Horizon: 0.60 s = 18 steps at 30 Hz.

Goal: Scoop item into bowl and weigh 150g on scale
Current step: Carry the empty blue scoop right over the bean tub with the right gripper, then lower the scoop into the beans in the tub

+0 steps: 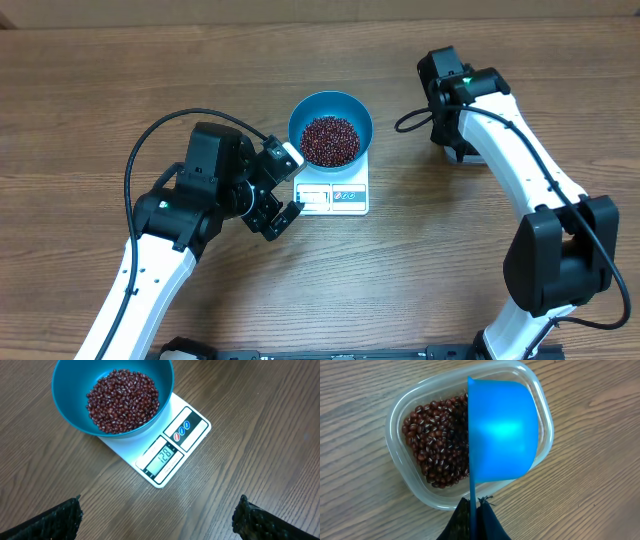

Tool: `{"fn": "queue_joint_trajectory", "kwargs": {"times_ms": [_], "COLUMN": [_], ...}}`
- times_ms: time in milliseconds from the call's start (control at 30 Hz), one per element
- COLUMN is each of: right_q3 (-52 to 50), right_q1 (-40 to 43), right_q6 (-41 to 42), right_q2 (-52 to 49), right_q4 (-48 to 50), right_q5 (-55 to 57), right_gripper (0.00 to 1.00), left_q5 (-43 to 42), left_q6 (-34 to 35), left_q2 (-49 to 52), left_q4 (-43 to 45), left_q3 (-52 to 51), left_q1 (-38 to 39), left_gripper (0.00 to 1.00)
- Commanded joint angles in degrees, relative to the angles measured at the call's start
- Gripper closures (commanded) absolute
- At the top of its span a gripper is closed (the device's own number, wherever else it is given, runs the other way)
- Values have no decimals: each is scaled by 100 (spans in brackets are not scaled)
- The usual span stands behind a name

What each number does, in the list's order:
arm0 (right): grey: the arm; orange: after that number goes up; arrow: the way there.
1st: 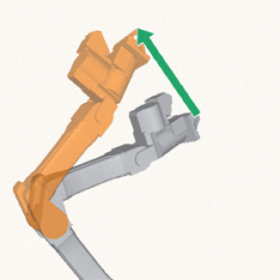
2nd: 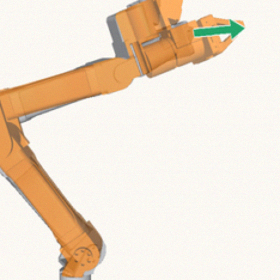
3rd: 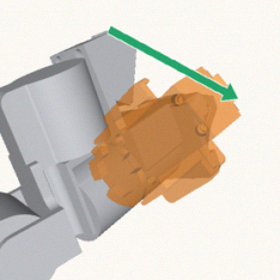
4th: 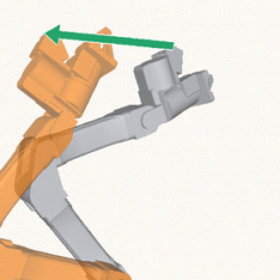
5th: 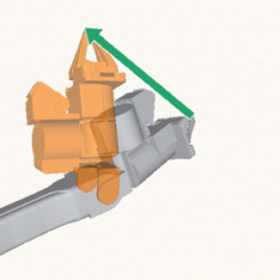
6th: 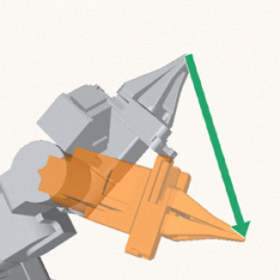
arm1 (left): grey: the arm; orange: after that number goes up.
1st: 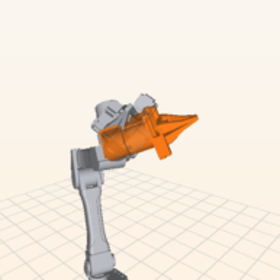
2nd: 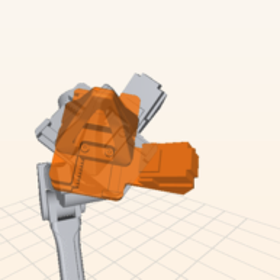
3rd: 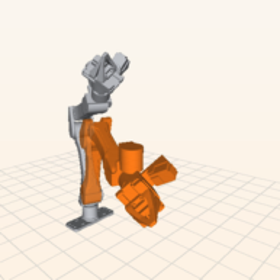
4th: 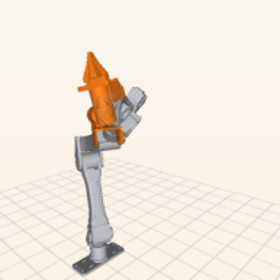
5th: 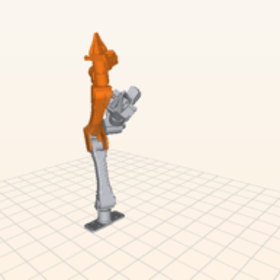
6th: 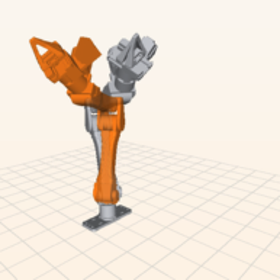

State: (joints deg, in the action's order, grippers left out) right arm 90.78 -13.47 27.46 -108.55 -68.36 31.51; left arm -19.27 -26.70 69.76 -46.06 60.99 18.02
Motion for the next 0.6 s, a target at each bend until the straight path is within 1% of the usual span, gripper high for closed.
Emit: {"fn": "queue_joint_trajectory", "kwargs": {"times_ms": [0, 300, 567], "right_q3": [-48, -81, -81], "right_q1": [61, 92, 175], "right_q6": [-81, -79, -81], "right_q2": [-4, -310, -319], "right_q4": [136, 258, 256], "right_q5": [52, -33, -175], "right_gripper": [96, 96, 96], "left_q5": [22, 22, 22], "left_q6": [101, 101, 101], "left_q2": [-13, -13, -13], "left_q4": [-2, -2, -2], "left_q3": [-52, -52, -52], "left_q1": [33, 33, 33], "left_gripper": [0, 1, 1]}}
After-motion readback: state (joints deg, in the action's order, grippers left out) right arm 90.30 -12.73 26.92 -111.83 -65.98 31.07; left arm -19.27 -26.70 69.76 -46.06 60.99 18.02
